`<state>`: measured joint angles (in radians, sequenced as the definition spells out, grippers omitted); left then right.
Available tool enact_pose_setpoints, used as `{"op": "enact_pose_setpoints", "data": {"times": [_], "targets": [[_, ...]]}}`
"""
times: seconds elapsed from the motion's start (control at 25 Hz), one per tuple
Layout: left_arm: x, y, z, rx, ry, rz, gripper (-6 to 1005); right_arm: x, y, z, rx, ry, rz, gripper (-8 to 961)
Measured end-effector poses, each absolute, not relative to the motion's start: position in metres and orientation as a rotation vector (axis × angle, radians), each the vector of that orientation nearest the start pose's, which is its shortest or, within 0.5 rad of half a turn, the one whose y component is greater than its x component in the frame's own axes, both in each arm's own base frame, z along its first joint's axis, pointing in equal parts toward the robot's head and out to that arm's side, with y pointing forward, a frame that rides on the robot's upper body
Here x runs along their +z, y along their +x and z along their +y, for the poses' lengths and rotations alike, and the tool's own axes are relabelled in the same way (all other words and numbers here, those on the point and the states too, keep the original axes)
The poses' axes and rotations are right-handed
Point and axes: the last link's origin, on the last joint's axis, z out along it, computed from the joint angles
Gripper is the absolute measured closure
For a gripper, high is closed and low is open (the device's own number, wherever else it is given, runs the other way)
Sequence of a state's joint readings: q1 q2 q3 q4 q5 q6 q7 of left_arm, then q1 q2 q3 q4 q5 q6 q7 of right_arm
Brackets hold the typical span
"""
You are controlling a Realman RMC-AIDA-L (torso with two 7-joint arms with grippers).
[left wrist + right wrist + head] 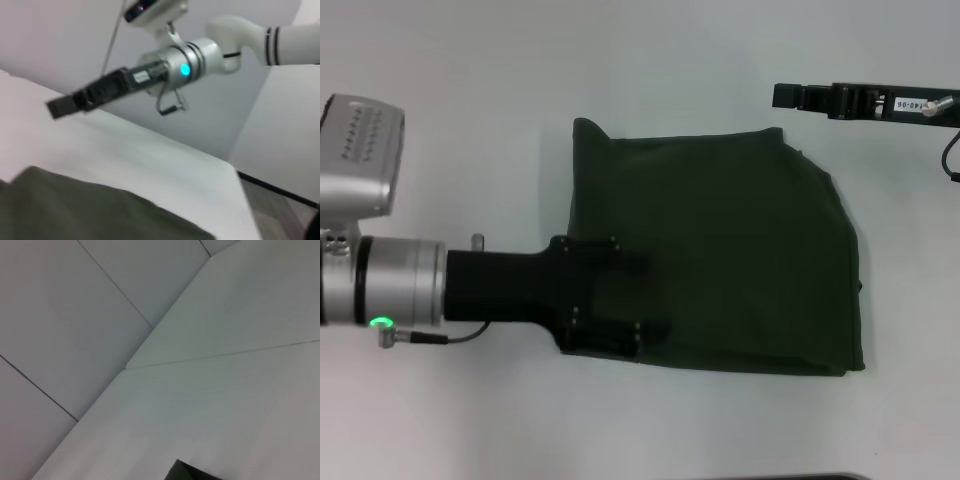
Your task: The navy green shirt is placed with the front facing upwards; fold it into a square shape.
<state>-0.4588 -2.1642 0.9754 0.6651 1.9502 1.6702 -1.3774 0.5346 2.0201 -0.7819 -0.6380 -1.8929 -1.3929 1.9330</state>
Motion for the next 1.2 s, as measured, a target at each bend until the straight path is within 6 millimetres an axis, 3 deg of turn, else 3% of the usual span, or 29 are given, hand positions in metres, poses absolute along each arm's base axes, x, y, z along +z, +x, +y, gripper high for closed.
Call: {"op": "enact_pose_setpoints", "data": {"times": [0.36, 0.96, 1.2], "targets": [[-0.080, -0.236, 0.288, -0.697, -2.987, -0.663, 95, 0.014, 0.273, 0.355, 0.762, -2.426, 1.345, 944], [-0.102, -0.248, 0.292, -0.458, -2.986, -0.769, 94, 0.011, 0.272, 0.354, 0.764, -2.432, 1.346, 943], [-0.098, -0.238, 0.287, -0.524, -3.043, -0.739, 94, 0.011, 0.271, 0.355, 0.765, -2.435, 1.344, 944]]}}
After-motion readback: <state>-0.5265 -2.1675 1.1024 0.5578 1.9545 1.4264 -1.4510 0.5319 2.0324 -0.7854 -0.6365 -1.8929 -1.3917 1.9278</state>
